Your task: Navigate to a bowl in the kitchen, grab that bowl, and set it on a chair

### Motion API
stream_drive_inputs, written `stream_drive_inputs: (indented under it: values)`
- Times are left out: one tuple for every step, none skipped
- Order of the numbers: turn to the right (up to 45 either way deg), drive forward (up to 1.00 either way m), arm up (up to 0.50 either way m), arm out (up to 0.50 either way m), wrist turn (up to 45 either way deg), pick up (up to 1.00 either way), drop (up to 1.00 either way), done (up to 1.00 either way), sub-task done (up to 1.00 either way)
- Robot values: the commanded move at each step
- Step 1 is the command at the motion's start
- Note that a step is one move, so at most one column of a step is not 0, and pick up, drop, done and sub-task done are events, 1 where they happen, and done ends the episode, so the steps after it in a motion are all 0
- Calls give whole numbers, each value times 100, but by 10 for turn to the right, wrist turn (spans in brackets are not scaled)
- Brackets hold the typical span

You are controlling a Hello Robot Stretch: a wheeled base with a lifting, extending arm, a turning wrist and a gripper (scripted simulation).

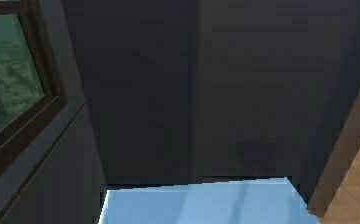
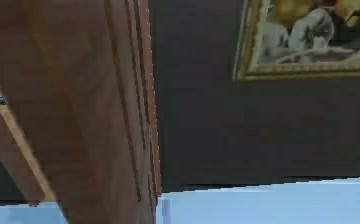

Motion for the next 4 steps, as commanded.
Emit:
stream_drive_inputs:
  values:
    - [0,30,0,0,0,0,0,0,0]
    - [450,0,0,0,0,0,0,0,0]
    - [240,0,0,0,0,0,0,0,0]
    - [0,100,0,0,0,0,0,0,0]
